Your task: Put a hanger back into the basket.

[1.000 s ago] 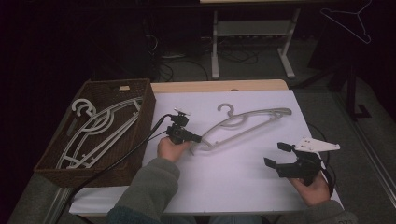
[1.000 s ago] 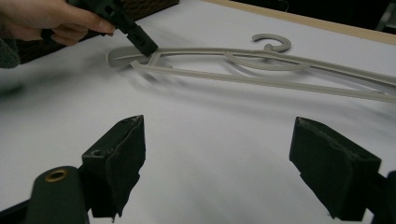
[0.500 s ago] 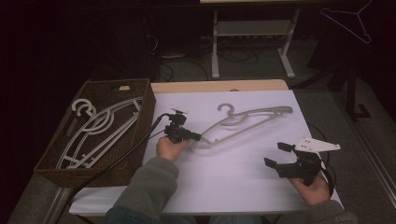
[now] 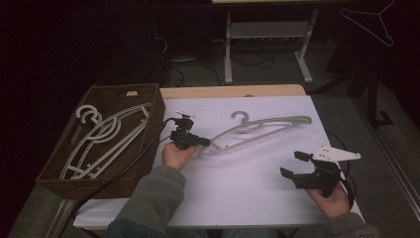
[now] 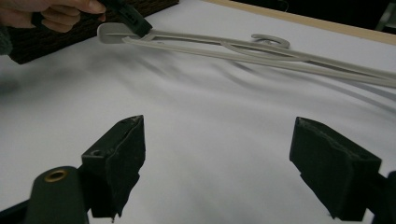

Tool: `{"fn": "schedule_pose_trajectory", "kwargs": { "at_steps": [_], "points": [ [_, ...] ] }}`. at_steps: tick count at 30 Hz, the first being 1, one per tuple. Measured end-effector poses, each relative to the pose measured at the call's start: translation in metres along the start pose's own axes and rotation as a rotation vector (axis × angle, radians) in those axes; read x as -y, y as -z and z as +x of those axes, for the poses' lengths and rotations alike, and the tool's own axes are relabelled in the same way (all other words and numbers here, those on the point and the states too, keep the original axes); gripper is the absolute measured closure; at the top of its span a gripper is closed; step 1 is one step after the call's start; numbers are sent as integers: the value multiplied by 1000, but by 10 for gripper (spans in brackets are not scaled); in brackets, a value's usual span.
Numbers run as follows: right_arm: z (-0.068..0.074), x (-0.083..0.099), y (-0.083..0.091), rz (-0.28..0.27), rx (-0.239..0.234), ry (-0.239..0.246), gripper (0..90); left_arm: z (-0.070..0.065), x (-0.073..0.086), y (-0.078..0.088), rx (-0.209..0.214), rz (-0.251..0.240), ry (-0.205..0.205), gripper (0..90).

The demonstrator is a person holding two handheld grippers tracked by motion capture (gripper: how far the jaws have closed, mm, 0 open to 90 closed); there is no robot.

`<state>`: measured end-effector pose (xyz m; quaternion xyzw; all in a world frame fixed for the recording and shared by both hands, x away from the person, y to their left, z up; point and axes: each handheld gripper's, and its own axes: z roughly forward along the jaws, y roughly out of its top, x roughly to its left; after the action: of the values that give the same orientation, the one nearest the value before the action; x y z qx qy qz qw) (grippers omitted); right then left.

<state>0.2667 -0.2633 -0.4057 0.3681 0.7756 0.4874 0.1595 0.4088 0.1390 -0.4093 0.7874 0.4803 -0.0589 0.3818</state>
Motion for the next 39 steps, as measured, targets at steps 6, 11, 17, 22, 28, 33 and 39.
{"fn": "schedule_pose_trajectory", "kwargs": {
  "at_steps": [6,11,17,22,28,33,39],
  "points": [
    [0,0,0,-1,1,1,173,1,3,-4,-4,20,-5,830],
    [0,0,1,0,-1,-1,173,1,7,-9,-15,42,-11,827],
    [0,0,0,-1,0,1,173,2,15,-19,-30,81,-13,820],
    [0,0,-1,5,-2,0,172,4,12,-20,6,45,18,684],
    [1,0,-2,8,-7,3,172,0,4,-36,4,47,22,631],
    [0,0,0,-4,-8,1,171,-2,3,-42,-45,51,-3,698],
    [0,0,0,-5,-11,0,171,-3,2,-43,-50,60,-31,813]
  ]
}}
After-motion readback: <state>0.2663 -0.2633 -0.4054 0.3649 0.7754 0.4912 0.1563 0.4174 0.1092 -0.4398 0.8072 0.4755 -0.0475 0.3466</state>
